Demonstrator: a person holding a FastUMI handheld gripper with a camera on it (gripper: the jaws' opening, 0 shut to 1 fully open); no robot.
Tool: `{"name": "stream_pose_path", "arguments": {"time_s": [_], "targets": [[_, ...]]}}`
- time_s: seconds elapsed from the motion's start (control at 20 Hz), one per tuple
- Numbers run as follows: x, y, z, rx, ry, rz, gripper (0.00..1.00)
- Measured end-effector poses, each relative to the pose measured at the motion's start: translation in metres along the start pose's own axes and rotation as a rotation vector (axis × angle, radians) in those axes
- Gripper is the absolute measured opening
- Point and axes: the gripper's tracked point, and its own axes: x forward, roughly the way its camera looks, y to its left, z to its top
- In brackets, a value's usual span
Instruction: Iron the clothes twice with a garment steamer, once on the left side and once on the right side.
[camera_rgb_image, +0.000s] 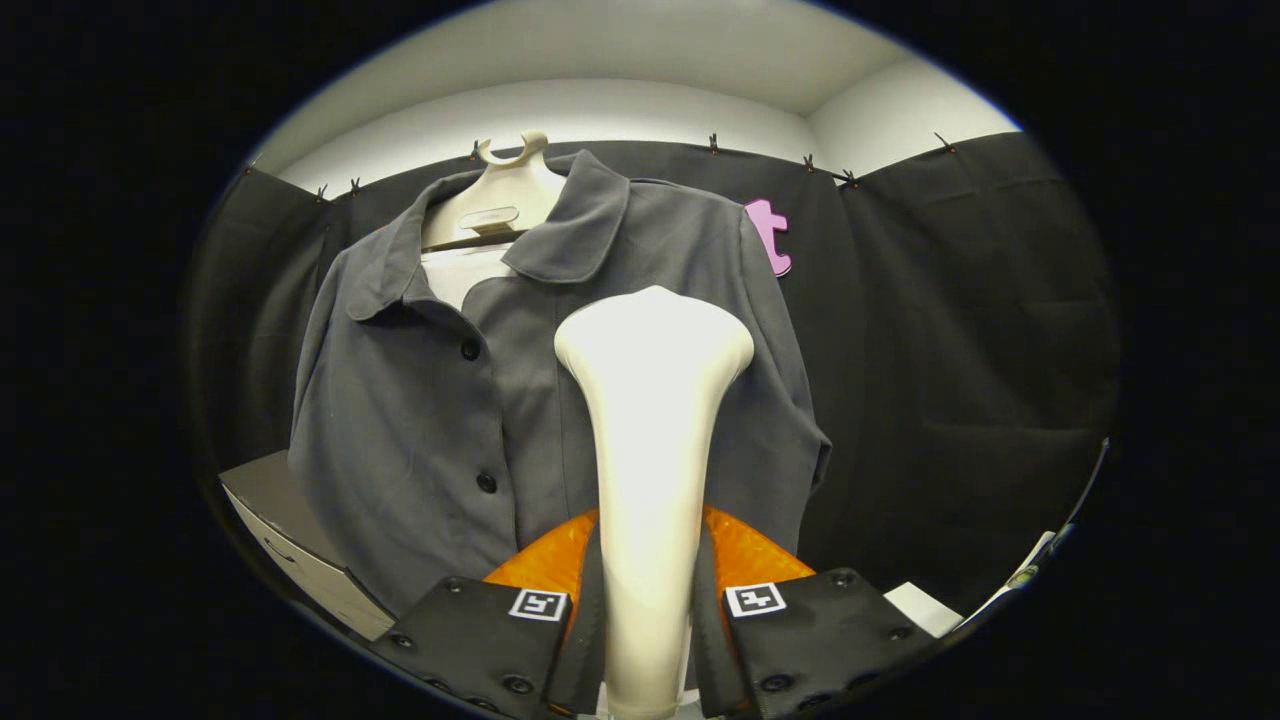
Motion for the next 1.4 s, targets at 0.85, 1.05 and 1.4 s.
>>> {"name": "stream_pose_path", "arguments": {"time_s": [0.85, 1.05, 1.4], "targets": [[0.0, 0.002, -0.069, -0.011, 0.091, 0.0, 0.44], [-0.004, 0.002, -0.096, -0.001, 0.135, -0.003, 0.44], [-0.01, -0.003, -0.145, 0.011, 0.193, -0.025, 0.44]]}}
